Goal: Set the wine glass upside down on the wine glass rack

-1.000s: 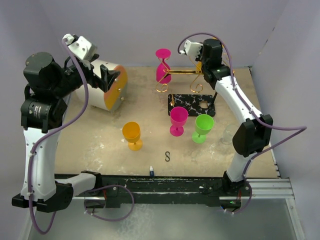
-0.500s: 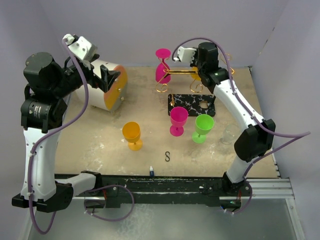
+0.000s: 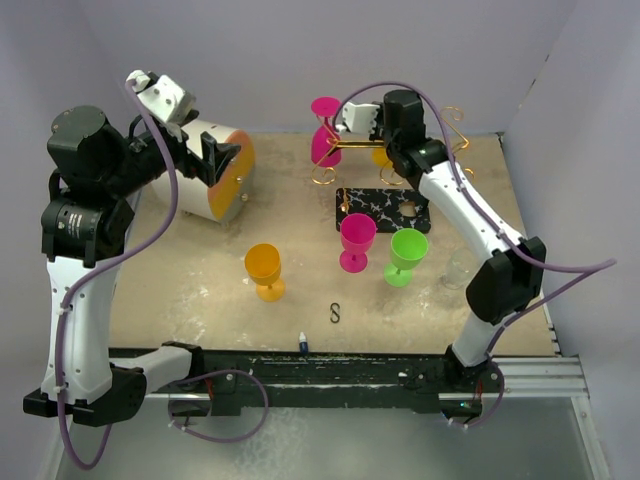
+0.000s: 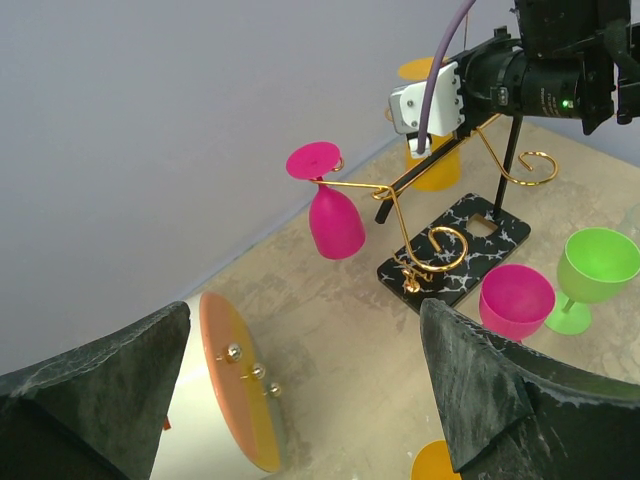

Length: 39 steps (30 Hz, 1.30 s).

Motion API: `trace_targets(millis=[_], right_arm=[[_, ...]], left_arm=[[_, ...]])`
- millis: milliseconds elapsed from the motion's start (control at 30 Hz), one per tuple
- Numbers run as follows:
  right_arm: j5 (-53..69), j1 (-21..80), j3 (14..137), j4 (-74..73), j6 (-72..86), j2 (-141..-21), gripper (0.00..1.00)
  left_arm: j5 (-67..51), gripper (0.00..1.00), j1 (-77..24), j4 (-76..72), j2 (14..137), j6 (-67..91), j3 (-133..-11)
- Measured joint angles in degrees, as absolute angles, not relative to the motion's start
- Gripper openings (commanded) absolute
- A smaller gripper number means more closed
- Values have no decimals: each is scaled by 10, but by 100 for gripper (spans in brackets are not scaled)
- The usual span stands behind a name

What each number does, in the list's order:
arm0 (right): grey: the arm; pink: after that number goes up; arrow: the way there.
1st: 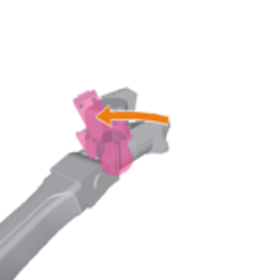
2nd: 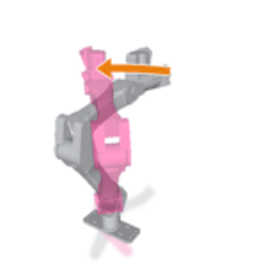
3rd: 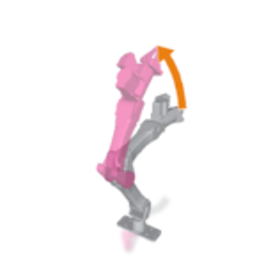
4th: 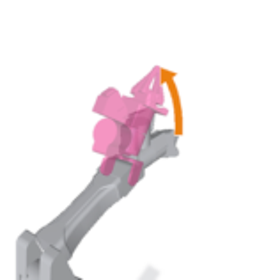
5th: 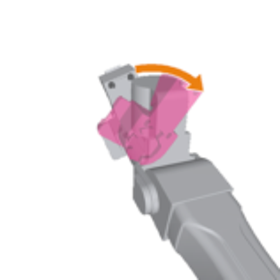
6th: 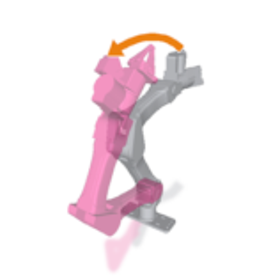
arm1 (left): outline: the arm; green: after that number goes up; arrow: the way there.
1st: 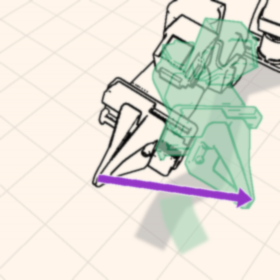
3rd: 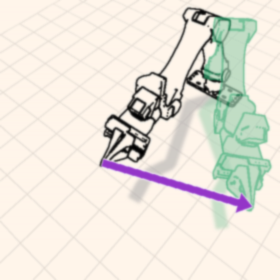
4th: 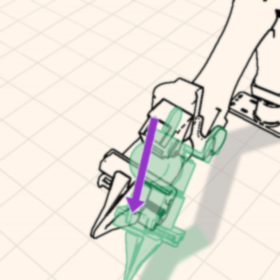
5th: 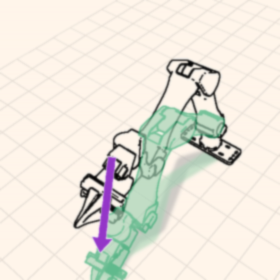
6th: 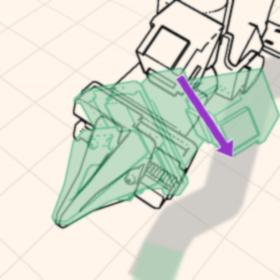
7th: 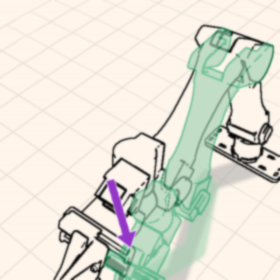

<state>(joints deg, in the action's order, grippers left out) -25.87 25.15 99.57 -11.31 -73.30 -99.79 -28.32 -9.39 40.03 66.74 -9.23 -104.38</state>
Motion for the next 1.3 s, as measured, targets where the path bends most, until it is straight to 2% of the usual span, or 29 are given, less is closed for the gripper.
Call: trace_targets(millis=[1300], right_arm=[[-261, 267, 1047, -86, -740, -1106, 0]], left_arm=[[-283, 99, -94, 401, 667, -101, -1044]])
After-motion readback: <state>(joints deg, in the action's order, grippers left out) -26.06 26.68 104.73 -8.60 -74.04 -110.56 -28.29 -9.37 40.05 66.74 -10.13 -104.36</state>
